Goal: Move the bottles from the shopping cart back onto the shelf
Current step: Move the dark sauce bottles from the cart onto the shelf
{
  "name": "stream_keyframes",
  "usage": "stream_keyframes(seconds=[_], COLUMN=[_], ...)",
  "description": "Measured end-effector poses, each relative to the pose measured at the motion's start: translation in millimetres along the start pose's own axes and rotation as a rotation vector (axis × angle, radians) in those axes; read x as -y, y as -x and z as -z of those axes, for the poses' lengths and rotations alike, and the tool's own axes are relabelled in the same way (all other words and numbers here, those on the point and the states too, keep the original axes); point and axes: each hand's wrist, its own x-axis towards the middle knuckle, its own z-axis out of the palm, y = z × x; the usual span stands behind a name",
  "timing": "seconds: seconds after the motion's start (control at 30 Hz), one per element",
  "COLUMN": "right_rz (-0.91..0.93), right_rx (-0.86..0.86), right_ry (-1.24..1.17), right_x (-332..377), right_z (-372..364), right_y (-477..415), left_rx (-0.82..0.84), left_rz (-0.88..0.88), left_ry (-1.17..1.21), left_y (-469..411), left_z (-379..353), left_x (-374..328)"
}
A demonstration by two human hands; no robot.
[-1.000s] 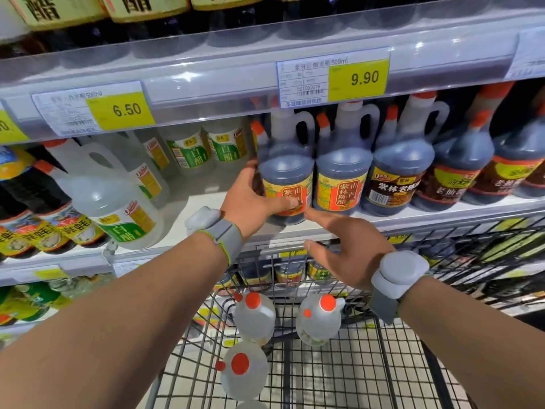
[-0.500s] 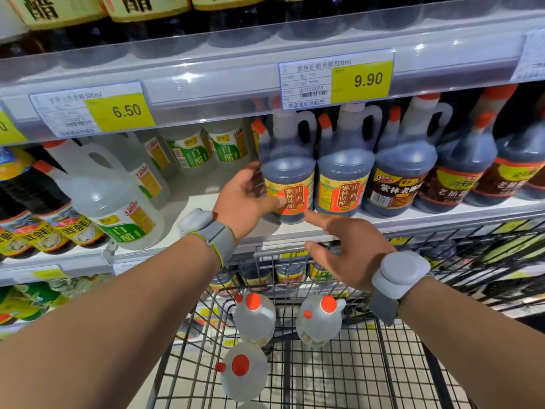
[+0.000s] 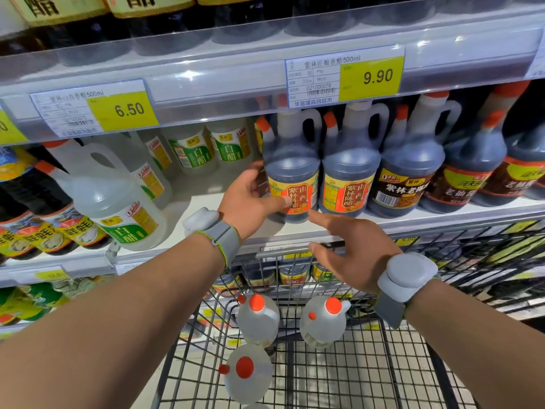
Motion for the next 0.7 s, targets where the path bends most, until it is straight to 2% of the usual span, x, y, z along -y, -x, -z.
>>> stream_keyframes(seconds=[0.27,0.7], right_rz=[0.012,0.038], right_rx=[-0.001,0.001], right_ry=[-0.004,-0.010], right_x=[1,0], right_z=[0,3], right_y=[2,3], left_rx=[0.015,0.026], left_rz=[-0.003,-0.077], left_ry=[-0.028,-0.221], left_y=[-2,3], left_z=[2,5], left_x=[2,-9])
